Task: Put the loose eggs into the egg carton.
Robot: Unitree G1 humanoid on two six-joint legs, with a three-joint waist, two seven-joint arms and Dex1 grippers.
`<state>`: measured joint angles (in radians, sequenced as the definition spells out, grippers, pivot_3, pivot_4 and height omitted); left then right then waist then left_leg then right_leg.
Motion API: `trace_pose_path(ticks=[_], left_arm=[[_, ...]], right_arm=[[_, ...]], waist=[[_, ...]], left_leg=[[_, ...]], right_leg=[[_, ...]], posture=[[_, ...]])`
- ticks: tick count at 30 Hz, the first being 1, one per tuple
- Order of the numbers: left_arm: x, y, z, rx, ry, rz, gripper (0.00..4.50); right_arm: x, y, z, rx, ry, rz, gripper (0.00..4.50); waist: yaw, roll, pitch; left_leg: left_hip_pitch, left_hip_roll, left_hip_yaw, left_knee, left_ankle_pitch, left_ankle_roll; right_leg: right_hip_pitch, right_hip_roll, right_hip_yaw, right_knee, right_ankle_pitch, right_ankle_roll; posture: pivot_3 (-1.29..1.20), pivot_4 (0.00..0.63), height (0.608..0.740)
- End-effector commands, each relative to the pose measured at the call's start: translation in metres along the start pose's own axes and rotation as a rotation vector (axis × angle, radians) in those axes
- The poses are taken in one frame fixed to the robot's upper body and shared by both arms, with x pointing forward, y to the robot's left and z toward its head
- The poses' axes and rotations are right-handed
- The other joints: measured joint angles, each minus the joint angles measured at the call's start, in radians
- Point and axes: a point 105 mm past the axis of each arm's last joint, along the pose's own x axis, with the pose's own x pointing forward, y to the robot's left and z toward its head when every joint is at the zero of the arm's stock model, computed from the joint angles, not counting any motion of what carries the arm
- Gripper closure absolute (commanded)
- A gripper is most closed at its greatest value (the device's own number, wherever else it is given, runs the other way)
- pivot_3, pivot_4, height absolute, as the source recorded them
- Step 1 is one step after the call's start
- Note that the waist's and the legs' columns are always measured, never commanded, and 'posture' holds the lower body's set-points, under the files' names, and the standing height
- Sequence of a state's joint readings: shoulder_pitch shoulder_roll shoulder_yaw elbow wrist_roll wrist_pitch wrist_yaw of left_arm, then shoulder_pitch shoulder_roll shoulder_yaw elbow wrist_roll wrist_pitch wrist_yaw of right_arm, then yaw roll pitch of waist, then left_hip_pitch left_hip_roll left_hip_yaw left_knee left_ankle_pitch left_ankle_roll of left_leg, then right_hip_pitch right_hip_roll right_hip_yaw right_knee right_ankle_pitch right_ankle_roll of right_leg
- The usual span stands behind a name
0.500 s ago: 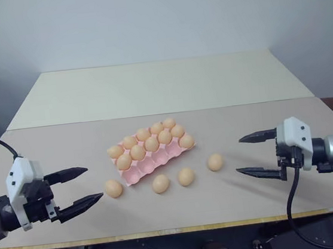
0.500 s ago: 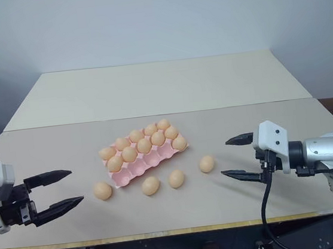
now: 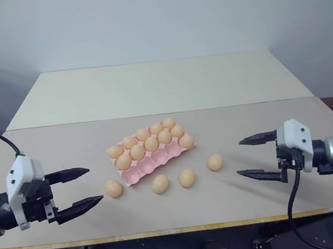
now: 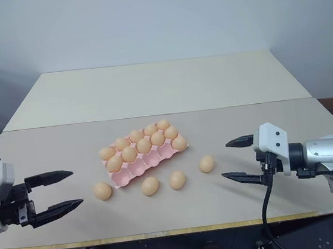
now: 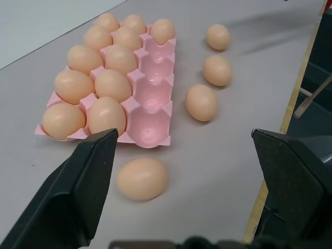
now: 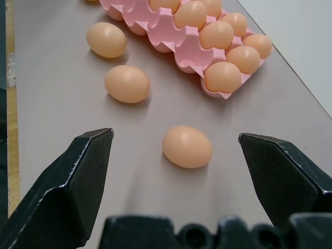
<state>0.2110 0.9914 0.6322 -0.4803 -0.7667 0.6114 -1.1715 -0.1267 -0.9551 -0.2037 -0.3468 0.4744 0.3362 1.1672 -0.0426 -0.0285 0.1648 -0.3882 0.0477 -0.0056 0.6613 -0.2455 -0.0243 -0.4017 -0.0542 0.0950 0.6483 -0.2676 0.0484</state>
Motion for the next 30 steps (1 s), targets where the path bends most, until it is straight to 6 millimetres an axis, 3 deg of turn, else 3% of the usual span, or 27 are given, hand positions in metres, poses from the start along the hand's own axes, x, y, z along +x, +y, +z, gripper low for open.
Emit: trace_pose_path(ticks=[1, 10, 14, 18, 22, 29, 30], left_arm=[[0.0, 0.0, 0.011, 0.06, -0.012, -0.045, 0.02], [0.014, 0.001, 0.019, 0.103, -0.037, -0.102, 0.02], [0.024, 0.001, 0.021, 0.107, -0.054, -0.125, 0.02], [0.027, 0.0, 0.02, 0.099, -0.055, -0.144, 0.02], [0.026, -0.001, 0.019, 0.094, -0.051, -0.147, 0.02], [0.026, -0.001, 0.016, 0.084, -0.046, -0.144, 0.02], [0.025, -0.001, 0.016, 0.082, -0.046, -0.142, 0.0]], right_arm=[[-0.005, -0.002, 0.012, -0.045, -0.01, -0.007, 0.0], [0.001, -0.009, 0.01, -0.105, 0.034, 0.035, 0.0], [0.022, -0.019, -0.012, -0.176, 0.136, 0.049, 0.0], [0.044, -0.023, -0.022, -0.179, 0.127, 0.064, 0.0], [0.057, -0.021, -0.025, -0.154, 0.117, 0.093, 0.0], [0.081, -0.034, -0.049, -0.084, 0.175, 0.023, 0.0], [0.082, -0.034, -0.052, -0.079, 0.179, 0.025, 0.18]], waist=[[0.0, 0.0, 0.0], [-0.002, 0.0, 0.0], [-0.003, 0.0, 0.0], [-0.003, 0.0, 0.0], [-0.001, 0.0, 0.0], [-0.001, 0.0, 0.0], [-0.001, 0.0, 0.0]], left_leg=[[0.0, 0.0, 0.0, 0.0, 0.0, 0.0], [0.0, 0.0, 0.0, 0.0, 0.0, 0.0], [0.001, 0.0, 0.001, 0.0, 0.0, 0.0], [0.0, 0.0, 0.001, 0.0, 0.0, 0.0], [-0.002, 0.0, 0.001, 0.0, 0.0, 0.0], [0.0, 0.0, 0.0, 0.0, 0.0, 0.0], [0.0, 0.0, 0.0, 0.0, 0.0, 0.0]], right_leg=[[0.0, 0.0, 0.0, 0.0, 0.0, 0.0], [0.0, 0.0, 0.0, 0.0, 0.0, 0.0], [0.0, 0.0, 0.0, 0.0, 0.0, 0.0], [-0.001, 0.0, 0.0, 0.0, 0.0, 0.0], [-0.002, 0.0, 0.0, 0.0, 0.0, 0.0], [-0.001, 0.0, 0.0, 0.001, 0.0, 0.0], [-0.001, 0.0, 0.0, 0.001, 0.0, 0.0]], posture=[[0.0, 0.15, 0.74], [0.0, 0.15, 0.74], [0.0, 0.15, 0.74], [0.0, 0.15, 0.74], [0.0, 0.15, 0.74], [0.0, 0.15, 0.74], [0.0, 0.15, 0.74]])
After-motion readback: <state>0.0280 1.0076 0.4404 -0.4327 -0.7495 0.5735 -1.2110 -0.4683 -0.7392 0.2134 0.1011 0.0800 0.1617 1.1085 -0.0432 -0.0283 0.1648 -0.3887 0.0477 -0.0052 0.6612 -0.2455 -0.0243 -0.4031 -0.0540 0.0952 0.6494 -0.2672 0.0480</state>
